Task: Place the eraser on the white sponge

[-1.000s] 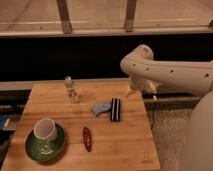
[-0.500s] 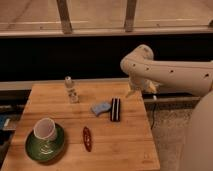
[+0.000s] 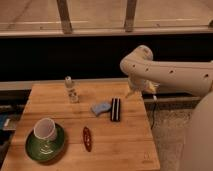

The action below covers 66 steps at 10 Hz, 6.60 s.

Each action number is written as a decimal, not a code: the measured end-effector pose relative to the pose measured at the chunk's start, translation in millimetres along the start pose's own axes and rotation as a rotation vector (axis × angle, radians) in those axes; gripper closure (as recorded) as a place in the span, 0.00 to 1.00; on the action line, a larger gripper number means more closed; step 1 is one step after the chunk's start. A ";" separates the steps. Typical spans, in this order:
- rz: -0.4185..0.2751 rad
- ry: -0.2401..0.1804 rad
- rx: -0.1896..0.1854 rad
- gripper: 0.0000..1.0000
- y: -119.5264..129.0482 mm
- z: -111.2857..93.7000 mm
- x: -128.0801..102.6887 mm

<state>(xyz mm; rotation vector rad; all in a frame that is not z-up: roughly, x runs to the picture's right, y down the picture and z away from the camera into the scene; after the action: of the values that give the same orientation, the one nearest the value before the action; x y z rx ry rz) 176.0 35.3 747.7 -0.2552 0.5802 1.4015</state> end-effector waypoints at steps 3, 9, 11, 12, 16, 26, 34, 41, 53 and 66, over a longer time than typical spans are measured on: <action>-0.042 0.005 -0.023 0.20 37.5 8.1 32.6; -0.102 0.060 -0.060 0.20 113.9 58.4 30.5; -0.105 0.087 -0.066 0.20 120.5 78.7 18.9; -0.100 0.103 -0.067 0.20 120.9 90.7 16.4; -0.081 0.145 -0.092 0.20 124.3 120.7 7.3; -0.088 0.196 -0.121 0.69 137.0 152.4 20.3; -0.065 0.059 -0.033 1.00 93.9 86.0 4.7; -0.237 -0.026 -0.044 1.00 150.5 53.9 34.0; -0.338 -0.013 -0.102 1.00 202.9 73.8 21.7; -0.325 0.001 -0.142 0.35 198.1 94.1 10.3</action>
<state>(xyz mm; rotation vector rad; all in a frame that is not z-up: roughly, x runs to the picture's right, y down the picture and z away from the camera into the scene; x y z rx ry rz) 5.9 124.6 854.0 -0.4438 0.4181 1.1280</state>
